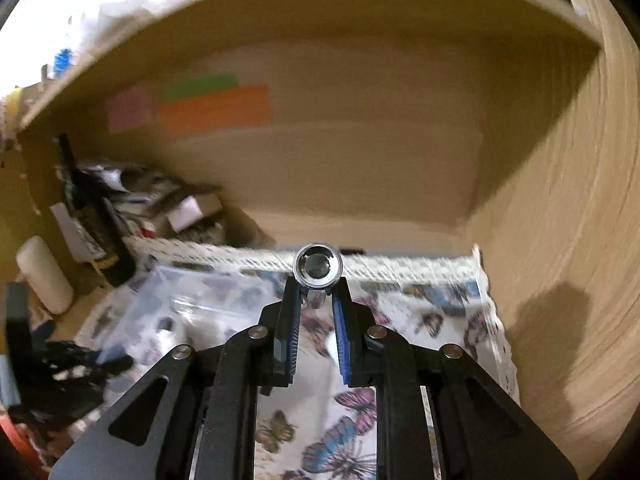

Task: Organize rigid objects
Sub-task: 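Carry the silver rod over the box and lower it inside, releasing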

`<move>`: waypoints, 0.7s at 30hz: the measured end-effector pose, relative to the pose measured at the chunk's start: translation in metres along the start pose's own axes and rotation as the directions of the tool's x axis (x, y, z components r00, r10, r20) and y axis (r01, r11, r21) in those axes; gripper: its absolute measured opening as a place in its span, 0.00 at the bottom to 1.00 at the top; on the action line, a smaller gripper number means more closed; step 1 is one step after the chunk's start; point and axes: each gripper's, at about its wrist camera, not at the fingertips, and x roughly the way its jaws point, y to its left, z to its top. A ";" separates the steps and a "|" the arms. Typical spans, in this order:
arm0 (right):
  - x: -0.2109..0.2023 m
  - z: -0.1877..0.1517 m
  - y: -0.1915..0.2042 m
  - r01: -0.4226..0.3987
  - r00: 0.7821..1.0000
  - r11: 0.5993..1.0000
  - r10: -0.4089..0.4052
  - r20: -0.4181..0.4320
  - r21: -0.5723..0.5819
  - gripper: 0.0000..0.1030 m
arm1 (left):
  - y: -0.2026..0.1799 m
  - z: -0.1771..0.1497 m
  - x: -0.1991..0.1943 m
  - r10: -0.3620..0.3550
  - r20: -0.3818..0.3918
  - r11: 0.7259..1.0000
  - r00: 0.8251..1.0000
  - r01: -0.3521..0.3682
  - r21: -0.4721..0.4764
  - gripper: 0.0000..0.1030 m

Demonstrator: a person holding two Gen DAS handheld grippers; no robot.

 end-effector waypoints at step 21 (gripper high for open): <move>0.054 -0.024 0.097 -0.130 0.986 0.961 0.099 -0.134 -0.245 0.14 | 0.001 0.000 0.000 -0.002 0.001 1.000 1.000 0.002 0.001 0.14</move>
